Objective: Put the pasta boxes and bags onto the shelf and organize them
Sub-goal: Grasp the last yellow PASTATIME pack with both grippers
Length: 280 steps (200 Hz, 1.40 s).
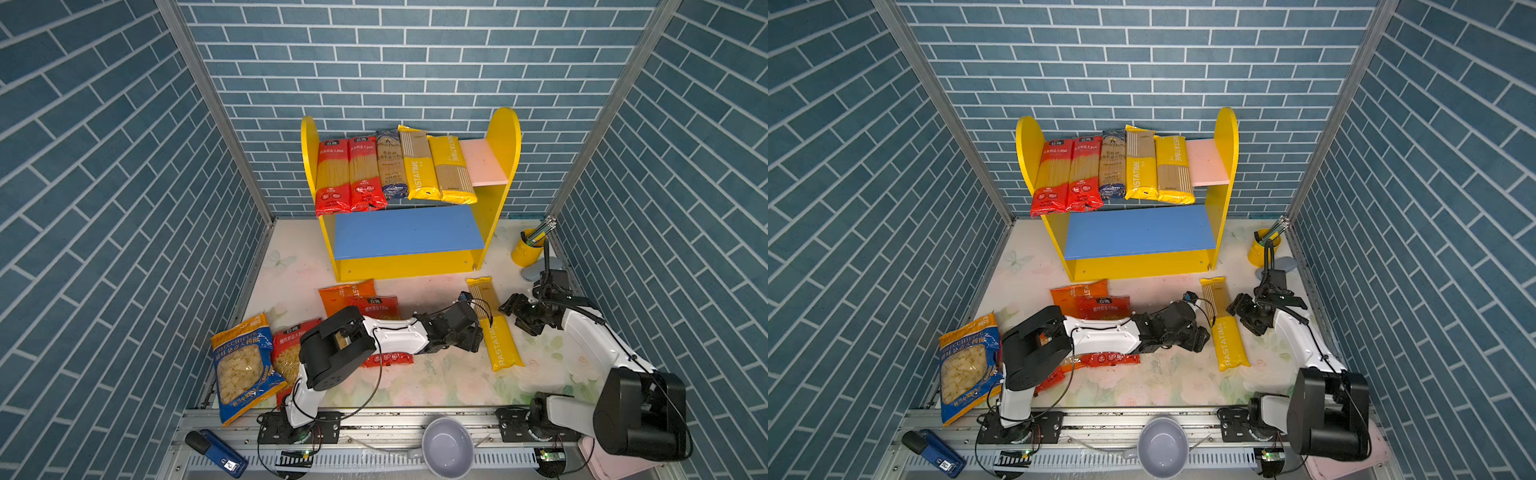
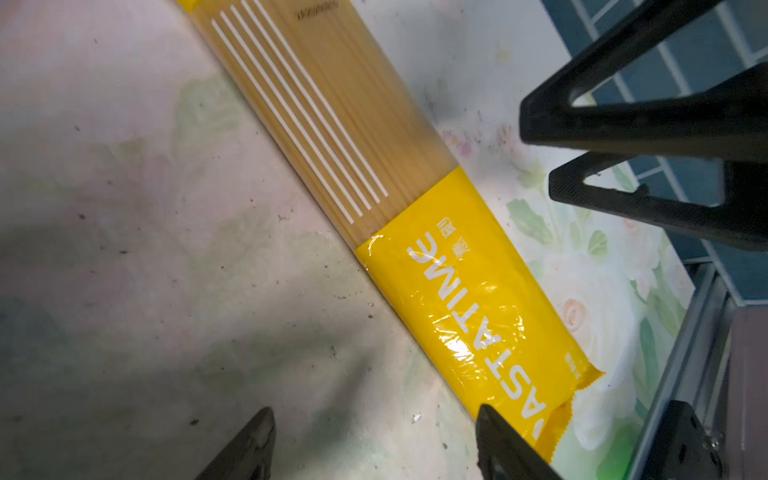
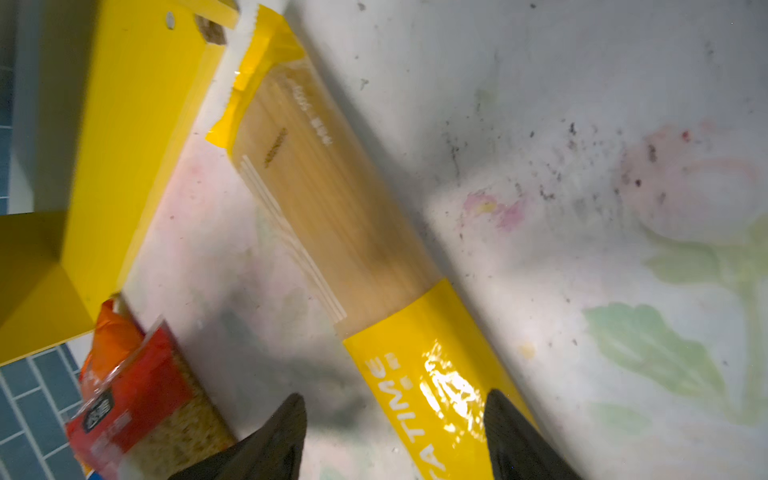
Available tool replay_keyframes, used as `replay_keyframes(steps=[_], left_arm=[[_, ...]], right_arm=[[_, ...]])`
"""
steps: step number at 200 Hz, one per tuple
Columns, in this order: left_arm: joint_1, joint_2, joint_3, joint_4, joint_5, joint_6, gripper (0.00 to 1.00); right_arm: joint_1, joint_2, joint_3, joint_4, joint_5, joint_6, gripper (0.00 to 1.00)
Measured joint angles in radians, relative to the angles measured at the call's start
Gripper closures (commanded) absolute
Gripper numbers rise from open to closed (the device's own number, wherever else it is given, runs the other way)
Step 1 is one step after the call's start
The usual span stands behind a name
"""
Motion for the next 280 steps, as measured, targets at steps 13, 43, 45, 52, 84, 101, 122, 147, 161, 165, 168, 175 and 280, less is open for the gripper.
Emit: replay_keyframes(steps=[13,43,45,52,84,101,122,147,161,165,168,175,280], left_arm=[[0.0,0.031,0.034,-0.014,0.006,-0.012,0.24],[0.001,0.053,0.047,-0.028,0.022,-0.034,0.26],[0.001,0.053,0.047,-0.029,0.024,-0.037,0.26],[0.002,0.053,0.046,-0.027,0.026,-0.04,0.26],[0.014,0.052,0.018,-0.004,0.029,-0.053,0.31],[0.025,0.05,0.003,0.019,0.028,-0.06,0.35],[0.036,0.048,-0.011,0.044,0.033,-0.07,0.42],[0.042,0.048,-0.026,0.068,0.04,-0.084,0.49],[0.043,0.046,-0.039,0.084,0.04,-0.09,0.51],[0.043,0.046,-0.042,0.089,0.04,-0.092,0.52],[0.043,0.045,-0.045,0.093,0.04,-0.093,0.53],[0.043,0.044,-0.051,0.103,0.04,-0.096,0.54],[0.069,0.002,-0.158,0.233,0.076,-0.129,0.71]], right_arm=[[-0.001,0.038,-0.027,0.032,0.006,-0.005,0.3],[-0.002,0.077,-0.072,0.067,-0.01,-0.015,0.31],[-0.002,0.08,-0.074,0.07,-0.016,-0.016,0.31],[-0.002,0.086,-0.081,0.08,-0.035,-0.018,0.32],[-0.006,0.05,-0.14,0.122,-0.16,-0.016,0.35],[-0.005,0.0,-0.158,0.12,-0.224,-0.013,0.36],[-0.005,-0.017,-0.159,0.146,-0.269,0.002,0.38],[-0.005,0.035,-0.159,0.169,-0.24,0.003,0.39],[-0.005,0.058,-0.167,0.17,-0.211,0.003,0.38],[-0.005,0.063,-0.171,0.171,-0.208,0.003,0.39],[-0.006,0.066,-0.172,0.175,-0.211,0.003,0.39],[-0.003,0.068,-0.174,0.189,-0.213,0.004,0.4],[0.1,0.111,-0.328,0.662,-0.383,0.16,0.9]])
